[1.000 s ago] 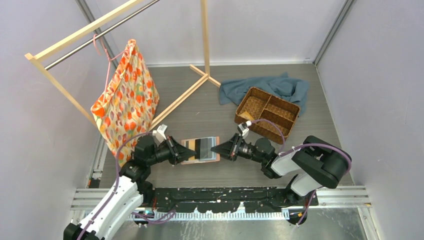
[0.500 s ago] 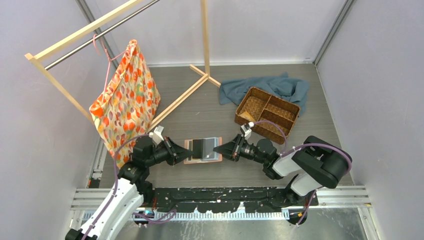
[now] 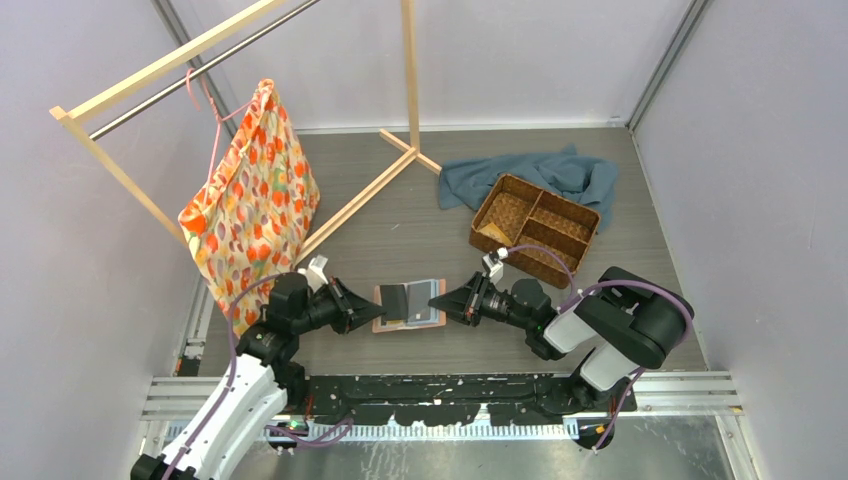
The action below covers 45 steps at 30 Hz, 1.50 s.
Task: Take the credit cards out of the card holder
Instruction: Remove the credit card from the card holder, then place the credit card in the storage box.
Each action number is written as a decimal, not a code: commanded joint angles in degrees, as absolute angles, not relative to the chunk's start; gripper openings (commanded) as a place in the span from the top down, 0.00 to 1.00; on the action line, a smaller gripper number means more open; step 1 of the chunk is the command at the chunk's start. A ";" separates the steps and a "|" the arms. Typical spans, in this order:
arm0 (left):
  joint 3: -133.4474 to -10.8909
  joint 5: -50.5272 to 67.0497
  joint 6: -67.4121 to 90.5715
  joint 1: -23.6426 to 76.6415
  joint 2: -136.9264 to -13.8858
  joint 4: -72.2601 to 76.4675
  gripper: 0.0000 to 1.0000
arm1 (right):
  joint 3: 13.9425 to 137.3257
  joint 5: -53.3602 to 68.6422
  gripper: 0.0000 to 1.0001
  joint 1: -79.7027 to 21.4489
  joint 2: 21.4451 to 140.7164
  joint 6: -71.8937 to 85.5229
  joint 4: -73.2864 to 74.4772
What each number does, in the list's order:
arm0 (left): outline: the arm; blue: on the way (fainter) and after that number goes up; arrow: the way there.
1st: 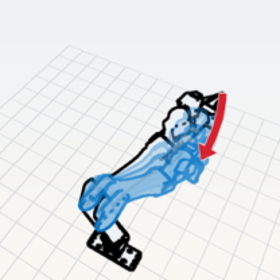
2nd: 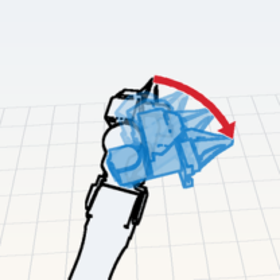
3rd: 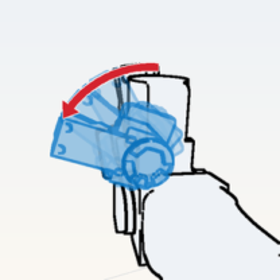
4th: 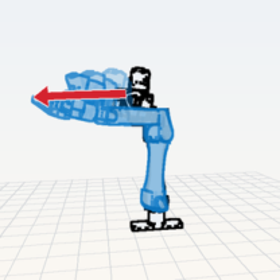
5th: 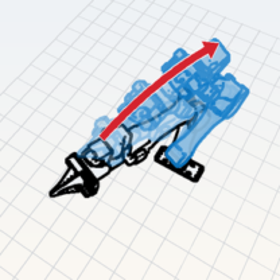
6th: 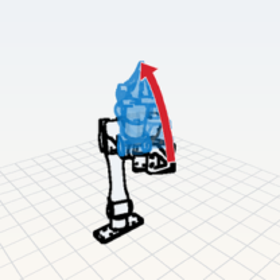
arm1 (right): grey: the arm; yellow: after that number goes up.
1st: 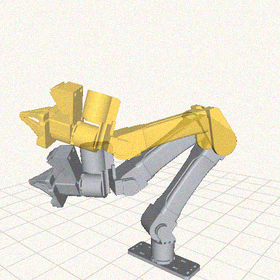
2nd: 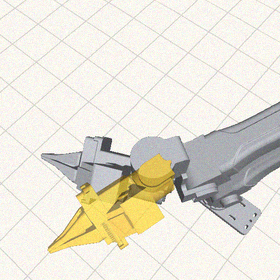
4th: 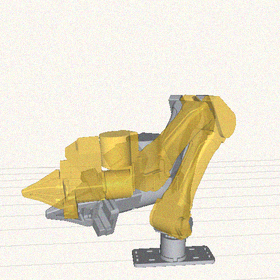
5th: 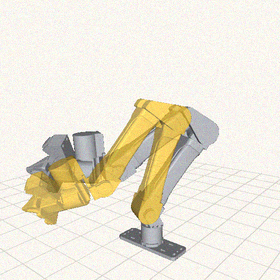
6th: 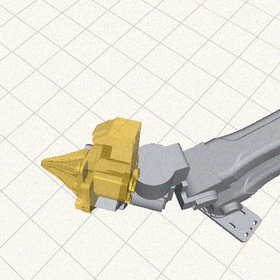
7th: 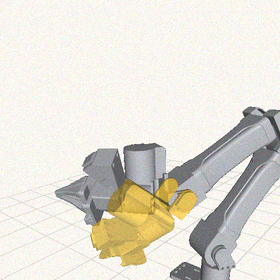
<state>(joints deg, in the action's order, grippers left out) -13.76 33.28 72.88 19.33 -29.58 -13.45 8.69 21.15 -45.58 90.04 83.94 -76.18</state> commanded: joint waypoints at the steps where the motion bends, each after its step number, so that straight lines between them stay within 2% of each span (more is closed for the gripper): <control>1: -15.70 33.05 70.61 18.90 -30.80 -14.37 0.99 | 9.29 22.01 0.99 -45.27 89.98 83.21 -81.99; 9: -14.20 34.88 71.92 18.90 -32.01 -9.24 1.00 | 9.94 22.95 0.99 -45.33 90.54 83.45 -82.05; 12: -13.92 37.26 72.50 18.90 -33.79 -5.59 0.89 | 10.34 23.21 0.99 -45.32 90.84 83.57 -82.00; 15: -13.71 38.56 73.01 18.90 -35.16 -2.91 0.83 | 10.80 23.53 0.99 -45.35 91.04 83.70 -82.00; 22: -13.45 39.60 73.24 18.90 -36.88 -0.48 0.81 | 11.28 23.69 0.99 -45.29 91.17 83.93 -82.00; 24: -13.45 39.56 73.30 18.90 -36.71 -0.41 0.82 | 11.42 23.76 0.99 -45.31 91.21 84.09 -82.00; 27: -13.45 39.29 73.28 18.90 -36.41 -0.92 0.98 | 11.58 23.81 0.99 -45.35 91.25 84.11 -82.00; 28: -13.52 39.18 73.24 18.90 -36.33 -1.50 0.99 | 11.58 23.75 0.99 -45.35 91.28 84.06 -82.00; 33: -15.92 36.72 70.86 18.90 -34.17 -7.69 0.99 | 10.79 23.35 0.99 -45.35 93.14 83.92 -82.00; 40: -28.18 26.61 57.86 18.90 -35.43 -31.07 1.00 | 9.94 23.05 0.99 -45.30 97.12 83.10 -81.85; 41: -29.11 26.10 57.19 18.90 -35.81 -31.79 1.00 | 10.12 23.29 0.95 -45.29 98.45 83.18 -81.76; 42: -29.58 26.00 56.80 18.90 -36.11 -31.82 0.99 | 10.45 23.65 0.87 -45.34 99.91 83.29 -81.79; 44: -30.01 26.41 56.73 18.90 -36.65 -31.20 0.99 | 10.78 24.15 0.59 -45.30 102.53 83.59 -81.94; 45: -30.02 26.89 56.82 18.90 -36.91 -30.67 0.99 | 10.53 23.98 0.50 -45.33 103.28 83.47 -81.87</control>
